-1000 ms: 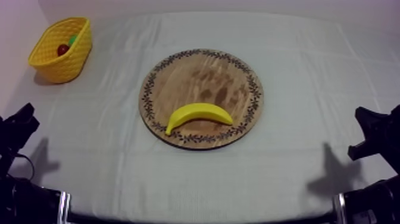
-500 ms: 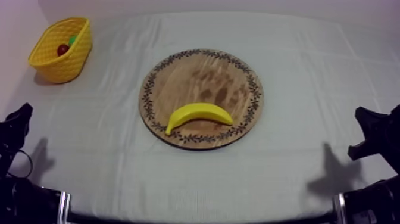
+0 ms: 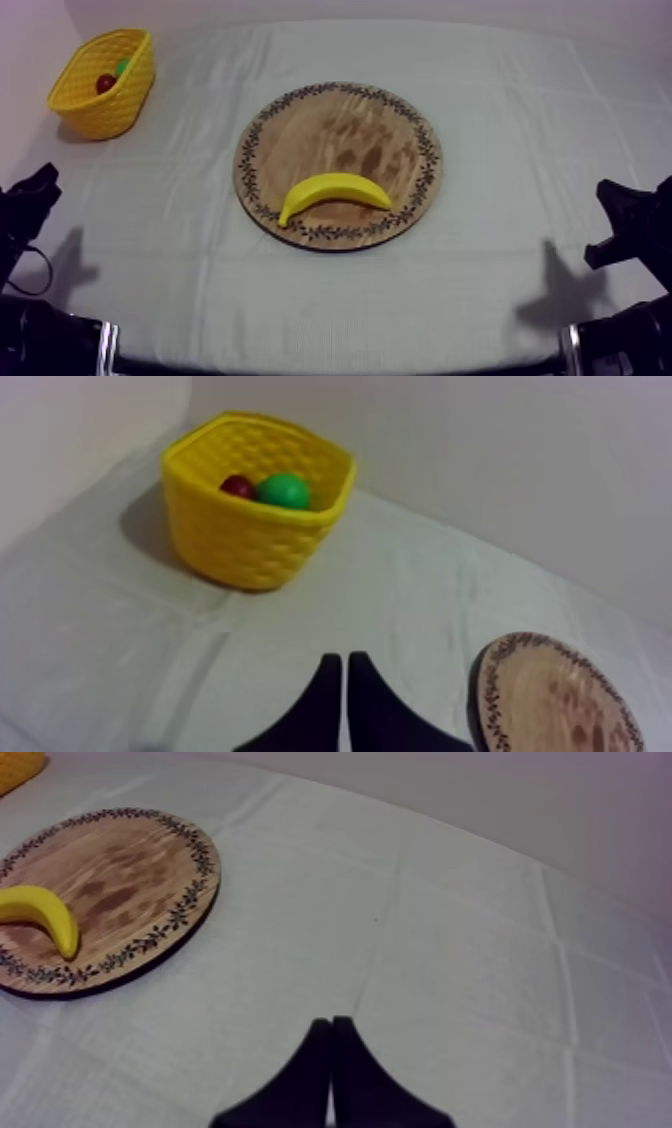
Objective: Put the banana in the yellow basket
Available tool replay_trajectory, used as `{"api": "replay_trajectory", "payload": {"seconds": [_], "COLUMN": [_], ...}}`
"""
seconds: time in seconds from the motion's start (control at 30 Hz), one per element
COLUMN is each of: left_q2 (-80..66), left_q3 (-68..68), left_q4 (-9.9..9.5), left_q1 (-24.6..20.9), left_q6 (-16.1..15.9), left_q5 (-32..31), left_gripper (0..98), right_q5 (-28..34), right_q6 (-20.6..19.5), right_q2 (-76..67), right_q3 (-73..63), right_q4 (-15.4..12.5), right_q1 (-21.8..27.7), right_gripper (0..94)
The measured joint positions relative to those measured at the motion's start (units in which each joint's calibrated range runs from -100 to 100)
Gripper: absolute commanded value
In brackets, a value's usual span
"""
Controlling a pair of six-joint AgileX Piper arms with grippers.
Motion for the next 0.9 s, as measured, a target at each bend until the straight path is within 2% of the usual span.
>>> {"api": "replay_trajectory", "payload": {"seconds": [0.07,0.4,0.57,0.9], "left_q2": [3.4,22.1,31.1,53.1], "left_q3": [-2.9,-24.7,-34.6,-54.0], "left_q4": [0.61,1.31,1.56,2.26], "left_q1": [0.6,3.0,4.5,9.9], "left_q6": [-1.2,-8.3,-11.0,-16.5], "left_q5": [0.1,12.6,15.6,27.2], "left_gripper": [0.0,0.0,0.0,0.0], "right_q5": [0.0,0.1,0.1,0.1], "right_q6": [0.0,0.0,0.0,0.0], "right_q2": [0.0,0.0,0.0,0.0], "right_q3": [0.0,0.0,0.0,0.0], "right_q4": [0.0,0.0,0.0,0.0], "right_q1": [0.0,0.0,0.0,0.0], "right_gripper": [0.2,0.2,0.2,0.2]}}
